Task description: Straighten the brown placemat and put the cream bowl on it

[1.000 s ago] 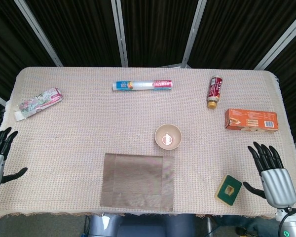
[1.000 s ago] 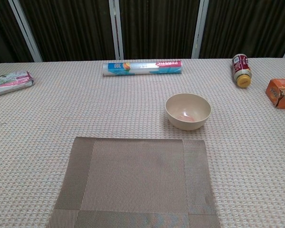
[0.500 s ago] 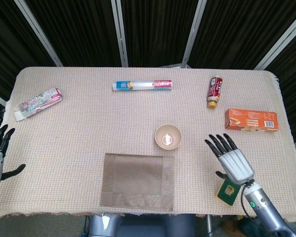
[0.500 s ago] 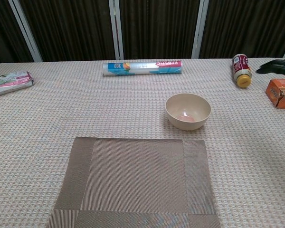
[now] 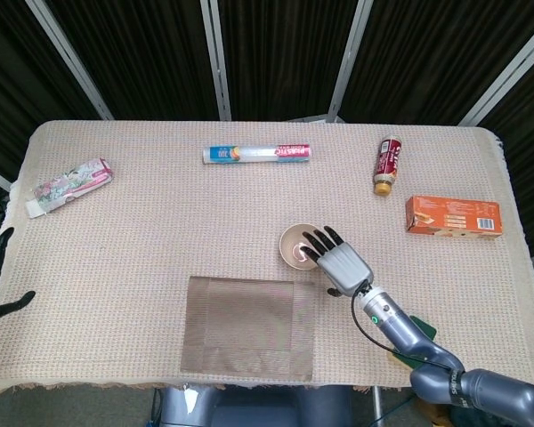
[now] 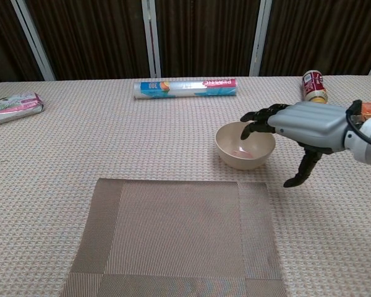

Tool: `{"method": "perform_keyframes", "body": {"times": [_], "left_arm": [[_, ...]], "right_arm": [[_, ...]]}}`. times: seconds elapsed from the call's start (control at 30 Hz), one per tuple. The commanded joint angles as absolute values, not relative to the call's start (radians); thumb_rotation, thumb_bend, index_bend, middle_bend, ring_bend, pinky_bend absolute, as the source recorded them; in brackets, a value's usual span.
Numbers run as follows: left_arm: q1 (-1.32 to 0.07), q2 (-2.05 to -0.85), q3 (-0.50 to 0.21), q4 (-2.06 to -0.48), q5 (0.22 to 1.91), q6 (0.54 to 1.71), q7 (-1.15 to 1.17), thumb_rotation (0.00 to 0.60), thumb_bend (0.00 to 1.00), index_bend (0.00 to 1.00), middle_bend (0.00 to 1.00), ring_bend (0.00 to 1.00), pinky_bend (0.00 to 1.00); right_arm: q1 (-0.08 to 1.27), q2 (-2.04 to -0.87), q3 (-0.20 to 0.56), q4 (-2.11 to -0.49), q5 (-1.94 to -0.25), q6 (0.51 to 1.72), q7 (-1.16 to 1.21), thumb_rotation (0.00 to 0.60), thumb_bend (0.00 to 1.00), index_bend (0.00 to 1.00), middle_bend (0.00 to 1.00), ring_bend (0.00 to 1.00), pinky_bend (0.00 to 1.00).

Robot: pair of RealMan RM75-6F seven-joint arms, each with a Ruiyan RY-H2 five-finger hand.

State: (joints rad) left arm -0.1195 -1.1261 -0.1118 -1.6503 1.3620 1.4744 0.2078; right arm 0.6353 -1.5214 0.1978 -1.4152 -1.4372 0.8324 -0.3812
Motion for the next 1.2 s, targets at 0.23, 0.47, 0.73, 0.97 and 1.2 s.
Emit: {"method": "perform_keyframes", "body": {"times": [0.23,0.47,0.73,0.97,1.2], "left_arm": [[-0.122,-1.133,-0.113,-1.648,1.358,1.474,0.216,0.600,0.05,0.00,0.00,0.00,0.00],[-0.122,-1.136,-0.110,-1.651,1.363,1.477,0.222,0.600,0.05,0.00,0.00,0.00,0.00],[-0.120,-1.130,-0.109,-1.659,1.364,1.478,0.215,0.600,0.05,0.00,0.00,0.00,0.00],[-0.119,-1.125,-0.104,-1.665,1.372,1.477,0.208,0.600,0.05,0.00,0.00,0.00,0.00],[-0.118,-1.119,-0.095,-1.678,1.389,1.479,0.203,0.600,0.05,0.00,0.00,0.00,0.00]], "right_arm": [[0.673,-1.623,0.176,-1.272,-1.465,0.877,-0.293,0.600,0.25,0.48,0.00,0.00,0.00],[0.679,-1.666,0.165,-1.188,-1.502,0.949,-0.217,0.600,0.32,0.59,0.00,0.00,0.00],[0.664,-1.630,0.153,-1.191,-1.527,1.020,-0.146,0.600,0.32,0.61,0.01,0.00,0.00],[0.604,-1.513,0.115,-1.245,-1.559,1.112,-0.110,0.600,0.32,0.61,0.02,0.00,0.00],[0.520,-1.388,0.042,-1.245,-1.577,1.171,-0.096,0.600,0.32,0.62,0.02,0.00,0.00]]}}
